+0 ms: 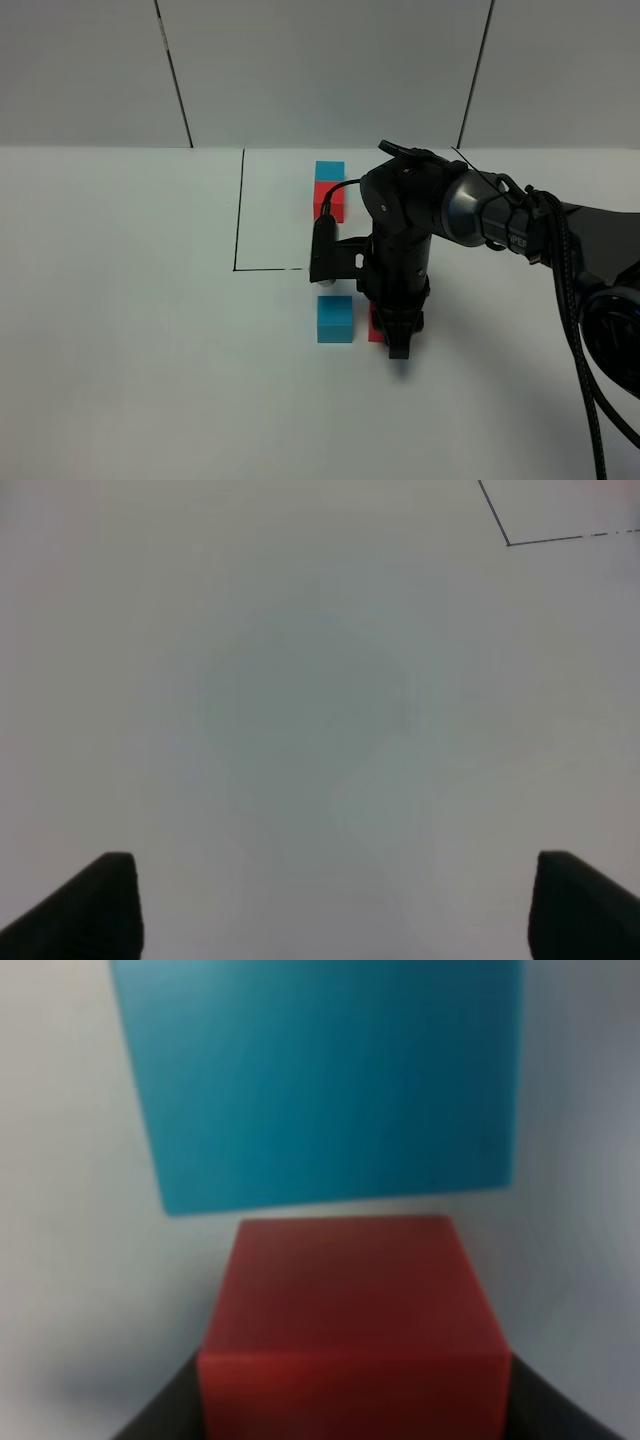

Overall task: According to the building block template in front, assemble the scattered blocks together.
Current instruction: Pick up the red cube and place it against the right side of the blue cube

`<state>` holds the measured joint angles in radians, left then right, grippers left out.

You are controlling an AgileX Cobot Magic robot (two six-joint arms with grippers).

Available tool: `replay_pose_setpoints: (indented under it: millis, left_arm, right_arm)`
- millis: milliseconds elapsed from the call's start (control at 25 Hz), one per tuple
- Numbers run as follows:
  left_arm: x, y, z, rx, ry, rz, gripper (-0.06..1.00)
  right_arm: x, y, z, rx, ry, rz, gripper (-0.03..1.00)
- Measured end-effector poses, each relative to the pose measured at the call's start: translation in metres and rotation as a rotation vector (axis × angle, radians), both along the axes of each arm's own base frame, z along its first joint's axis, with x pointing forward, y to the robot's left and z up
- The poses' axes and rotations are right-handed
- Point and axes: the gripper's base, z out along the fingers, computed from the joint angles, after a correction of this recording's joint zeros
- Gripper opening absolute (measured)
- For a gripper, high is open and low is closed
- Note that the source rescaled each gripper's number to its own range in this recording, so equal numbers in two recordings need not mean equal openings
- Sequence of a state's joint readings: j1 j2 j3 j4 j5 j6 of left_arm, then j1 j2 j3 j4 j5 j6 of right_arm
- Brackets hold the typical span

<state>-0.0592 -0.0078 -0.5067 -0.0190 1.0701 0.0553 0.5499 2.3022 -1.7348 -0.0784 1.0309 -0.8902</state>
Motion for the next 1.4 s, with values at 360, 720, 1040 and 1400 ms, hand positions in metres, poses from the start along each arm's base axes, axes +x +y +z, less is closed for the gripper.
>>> replay_pose_setpoints:
  millis: [360, 720, 1040, 1400]
  left_arm:
    - [0.0, 0.0, 0.0, 0.0, 0.0, 0.0, 0.69]
    - [0.0, 0.0, 0.0, 0.0, 0.0, 0.0, 0.69]
    - [0.0, 0.0, 0.0, 0.0, 0.0, 0.0, 0.69]
    - [0.0, 0.0, 0.0, -0.001, 0.0, 0.001, 0.69]
  right_arm:
    - [-0.0015, 0.0092, 0.0002, 0.038, -0.02, 0.028, 0.0]
    - [-0.0016, 0.0101, 0.0002, 0.048, -0.02, 0.029, 0.0]
    - [-0.0016, 0.0101, 0.0002, 0.049, -0.02, 0.034, 0.0]
    - [-0.0017, 0.0103, 0.0002, 0.049, -0.018, 0.052, 0.0]
